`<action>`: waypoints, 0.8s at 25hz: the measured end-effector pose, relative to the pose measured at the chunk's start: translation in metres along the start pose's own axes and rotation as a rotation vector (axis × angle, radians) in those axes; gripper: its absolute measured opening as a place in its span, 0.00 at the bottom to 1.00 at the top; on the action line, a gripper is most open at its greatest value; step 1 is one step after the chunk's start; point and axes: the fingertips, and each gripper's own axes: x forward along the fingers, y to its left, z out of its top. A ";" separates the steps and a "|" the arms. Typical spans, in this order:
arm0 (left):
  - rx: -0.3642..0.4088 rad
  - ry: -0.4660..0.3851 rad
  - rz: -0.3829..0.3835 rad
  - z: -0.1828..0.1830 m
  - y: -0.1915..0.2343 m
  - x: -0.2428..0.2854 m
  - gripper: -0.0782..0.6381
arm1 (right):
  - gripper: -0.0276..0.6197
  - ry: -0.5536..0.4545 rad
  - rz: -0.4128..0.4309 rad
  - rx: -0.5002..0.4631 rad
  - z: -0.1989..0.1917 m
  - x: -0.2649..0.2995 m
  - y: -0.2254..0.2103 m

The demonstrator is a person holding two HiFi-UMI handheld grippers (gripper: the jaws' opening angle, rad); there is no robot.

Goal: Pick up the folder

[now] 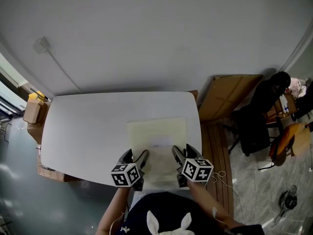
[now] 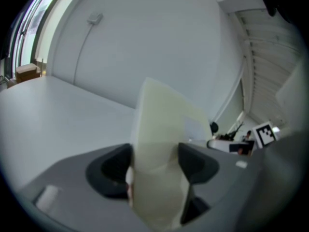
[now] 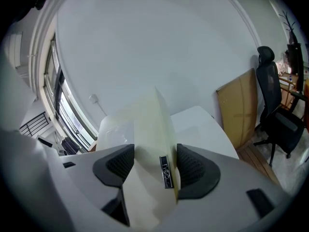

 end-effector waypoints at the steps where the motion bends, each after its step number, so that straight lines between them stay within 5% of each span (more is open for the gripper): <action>1: 0.004 -0.005 0.000 0.002 -0.001 -0.001 0.52 | 0.45 -0.006 0.003 -0.004 0.002 -0.001 0.001; 20: 0.065 -0.064 -0.001 0.023 -0.007 -0.023 0.53 | 0.45 -0.072 0.032 -0.047 0.019 -0.013 0.026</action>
